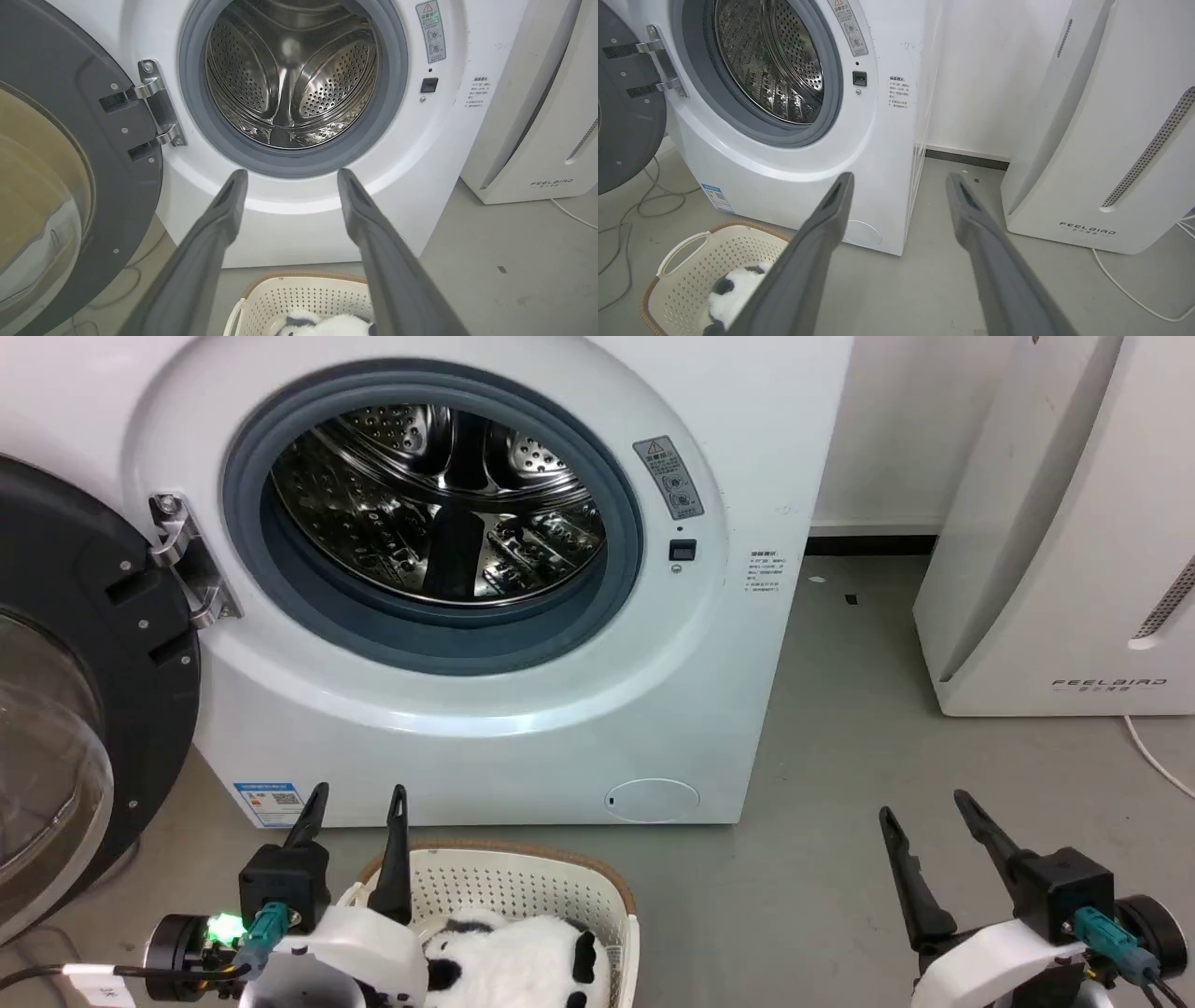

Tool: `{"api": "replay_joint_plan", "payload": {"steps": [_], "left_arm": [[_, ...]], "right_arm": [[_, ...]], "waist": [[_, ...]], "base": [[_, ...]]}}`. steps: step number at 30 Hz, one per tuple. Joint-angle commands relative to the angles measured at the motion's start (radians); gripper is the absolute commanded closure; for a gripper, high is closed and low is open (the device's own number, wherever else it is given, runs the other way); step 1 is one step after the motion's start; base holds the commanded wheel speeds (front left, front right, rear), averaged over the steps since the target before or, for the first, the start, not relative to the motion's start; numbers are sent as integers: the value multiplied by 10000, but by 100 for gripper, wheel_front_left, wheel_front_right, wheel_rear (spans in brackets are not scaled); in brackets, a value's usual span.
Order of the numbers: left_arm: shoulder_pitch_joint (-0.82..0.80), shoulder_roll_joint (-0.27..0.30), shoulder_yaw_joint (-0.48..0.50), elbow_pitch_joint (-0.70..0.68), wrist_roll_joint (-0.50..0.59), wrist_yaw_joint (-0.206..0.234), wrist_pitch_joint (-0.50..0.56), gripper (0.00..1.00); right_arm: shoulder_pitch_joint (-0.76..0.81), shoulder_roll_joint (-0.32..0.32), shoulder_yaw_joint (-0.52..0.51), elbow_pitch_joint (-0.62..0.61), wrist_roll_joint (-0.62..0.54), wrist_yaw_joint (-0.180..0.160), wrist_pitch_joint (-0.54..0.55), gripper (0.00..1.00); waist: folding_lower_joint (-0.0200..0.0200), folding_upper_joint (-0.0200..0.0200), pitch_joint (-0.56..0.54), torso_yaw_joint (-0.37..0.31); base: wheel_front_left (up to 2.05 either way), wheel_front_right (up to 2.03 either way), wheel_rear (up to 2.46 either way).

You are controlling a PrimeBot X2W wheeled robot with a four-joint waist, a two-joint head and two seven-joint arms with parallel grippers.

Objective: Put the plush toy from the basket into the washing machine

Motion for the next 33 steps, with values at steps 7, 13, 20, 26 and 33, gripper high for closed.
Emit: {"api": "replay_joint_plan", "payload": {"steps": [7,13,20,26,33], "left_arm": [[24,0,-90,62,-67,55,-189,0],[18,0,-146,131,-115,79,-293,0],[-34,0,-234,397,-179,107,-440,0],[-191,0,-336,891,-249,111,-565,0],[-558,2,-450,1621,-352,99,-711,0]], "right_arm": [[31,0,-105,-15,110,-1,-188,0],[26,0,-179,-33,111,-1,-292,0],[-4,0,-222,-74,183,-2,-438,0],[-44,-1,-264,-99,277,-2,-562,0],[-126,-1,-312,-228,344,-3,-707,0]], "waist": [[0,0,35,-15],[0,0,91,-40],[0,0,240,-100],[0,0,456,-158],[0,0,832,-226]], "base": [[0,0,0],[0,0,0],[0,0,0],[0,0,0],[0,0,0]]}}
